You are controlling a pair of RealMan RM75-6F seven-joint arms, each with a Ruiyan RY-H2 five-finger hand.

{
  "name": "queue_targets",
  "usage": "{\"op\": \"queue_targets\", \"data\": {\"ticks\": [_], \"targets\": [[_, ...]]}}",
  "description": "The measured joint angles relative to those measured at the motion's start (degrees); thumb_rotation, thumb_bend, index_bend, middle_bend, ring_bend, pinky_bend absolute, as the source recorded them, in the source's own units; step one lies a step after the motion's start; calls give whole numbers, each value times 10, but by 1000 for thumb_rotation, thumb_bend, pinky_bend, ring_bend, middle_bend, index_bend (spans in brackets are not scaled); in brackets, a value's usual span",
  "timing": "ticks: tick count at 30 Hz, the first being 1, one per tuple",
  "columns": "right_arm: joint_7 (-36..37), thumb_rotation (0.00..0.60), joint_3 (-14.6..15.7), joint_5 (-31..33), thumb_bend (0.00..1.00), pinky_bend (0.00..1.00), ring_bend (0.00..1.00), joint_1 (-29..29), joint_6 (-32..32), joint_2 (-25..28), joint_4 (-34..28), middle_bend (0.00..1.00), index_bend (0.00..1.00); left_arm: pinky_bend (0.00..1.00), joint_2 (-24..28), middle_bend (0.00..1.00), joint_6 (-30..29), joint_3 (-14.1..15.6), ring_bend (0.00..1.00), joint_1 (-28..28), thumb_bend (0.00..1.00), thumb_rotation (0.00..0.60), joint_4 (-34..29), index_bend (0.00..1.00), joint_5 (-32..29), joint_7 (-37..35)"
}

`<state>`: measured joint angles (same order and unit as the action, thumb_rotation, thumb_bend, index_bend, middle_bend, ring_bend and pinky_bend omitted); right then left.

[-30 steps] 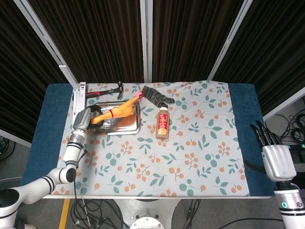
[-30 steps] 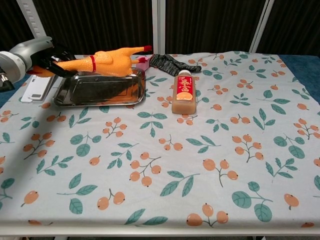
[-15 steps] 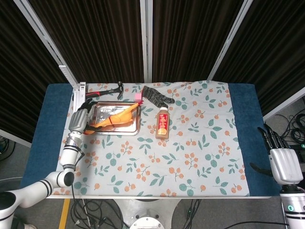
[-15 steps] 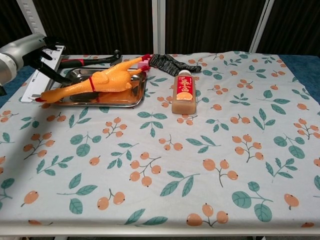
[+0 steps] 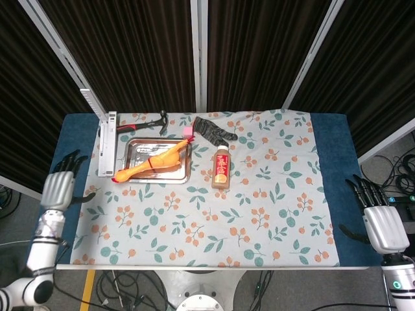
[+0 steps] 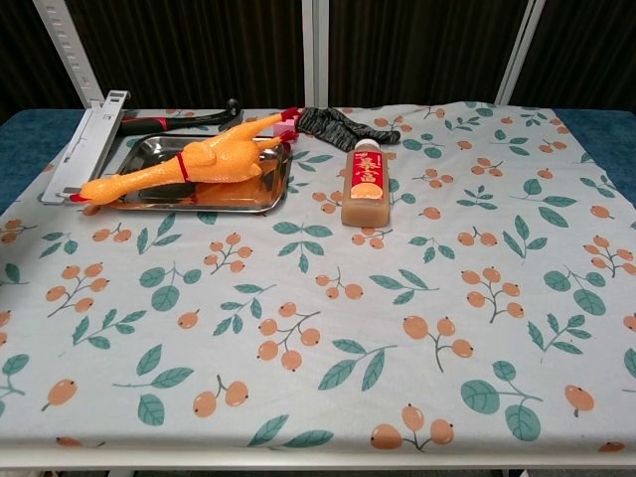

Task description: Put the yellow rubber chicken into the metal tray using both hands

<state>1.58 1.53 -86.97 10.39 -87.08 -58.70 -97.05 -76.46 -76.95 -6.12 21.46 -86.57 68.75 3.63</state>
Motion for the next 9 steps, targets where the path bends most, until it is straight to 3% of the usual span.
{"op": "queue_targets", "data": {"ticks": [9], "targets": [[24,600,-3,-12,82,61,0,-40,-36,-27,22,0,0,170,47,155,-116,76,99,-119,93,600,-61,229,80,5]]}}
